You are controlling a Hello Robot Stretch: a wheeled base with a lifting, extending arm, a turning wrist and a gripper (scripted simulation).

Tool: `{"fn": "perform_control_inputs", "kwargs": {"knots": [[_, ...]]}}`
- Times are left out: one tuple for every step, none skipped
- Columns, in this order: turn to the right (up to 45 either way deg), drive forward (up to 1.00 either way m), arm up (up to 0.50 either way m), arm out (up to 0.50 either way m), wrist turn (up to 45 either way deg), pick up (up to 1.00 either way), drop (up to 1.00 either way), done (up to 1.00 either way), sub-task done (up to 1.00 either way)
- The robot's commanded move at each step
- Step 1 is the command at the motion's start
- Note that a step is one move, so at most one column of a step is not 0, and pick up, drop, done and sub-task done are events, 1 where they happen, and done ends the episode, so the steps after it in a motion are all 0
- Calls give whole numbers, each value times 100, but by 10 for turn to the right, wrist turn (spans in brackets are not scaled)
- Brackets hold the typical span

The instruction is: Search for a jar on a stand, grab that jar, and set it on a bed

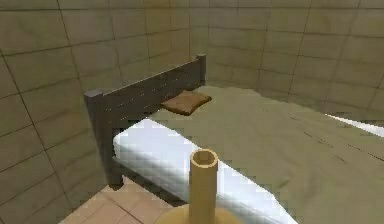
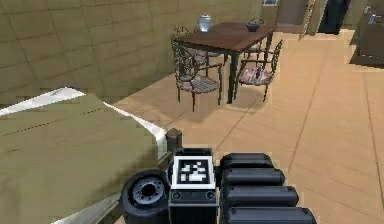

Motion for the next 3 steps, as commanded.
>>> {"fn": "perform_control_inputs", "kwargs": {"knots": [[450, 0, 0, 0, 0, 0, 0, 0, 0], [90, 0, 0, 0, 0, 0, 0, 0, 0], [0, 25, 0, 0, 0, 0, 0, 0, 0]]}}
